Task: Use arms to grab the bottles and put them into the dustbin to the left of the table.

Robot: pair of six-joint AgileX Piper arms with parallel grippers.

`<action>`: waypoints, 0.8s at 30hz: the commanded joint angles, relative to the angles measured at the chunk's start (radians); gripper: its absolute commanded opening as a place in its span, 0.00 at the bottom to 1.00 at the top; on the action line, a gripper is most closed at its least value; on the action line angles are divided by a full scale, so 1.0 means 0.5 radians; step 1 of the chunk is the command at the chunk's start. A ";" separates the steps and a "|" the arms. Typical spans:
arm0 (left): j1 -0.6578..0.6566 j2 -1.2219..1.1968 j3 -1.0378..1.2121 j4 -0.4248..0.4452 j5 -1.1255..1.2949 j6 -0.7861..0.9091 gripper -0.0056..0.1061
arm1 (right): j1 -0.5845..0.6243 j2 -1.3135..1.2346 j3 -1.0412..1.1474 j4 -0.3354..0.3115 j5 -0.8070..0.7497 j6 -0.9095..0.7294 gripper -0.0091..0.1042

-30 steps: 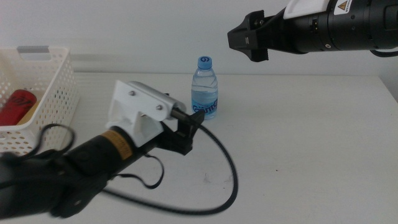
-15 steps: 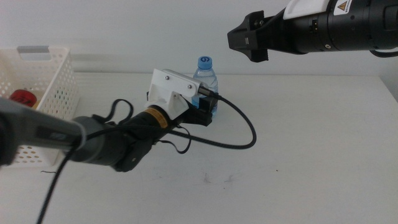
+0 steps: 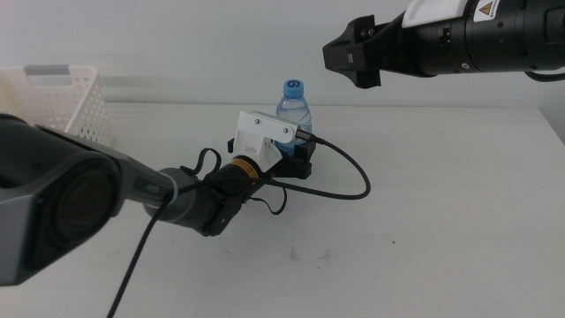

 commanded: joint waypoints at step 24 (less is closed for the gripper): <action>0.180 -0.711 0.448 0.432 0.165 -0.609 0.05 | 0.006 -0.009 0.006 -0.006 -0.011 -0.004 0.78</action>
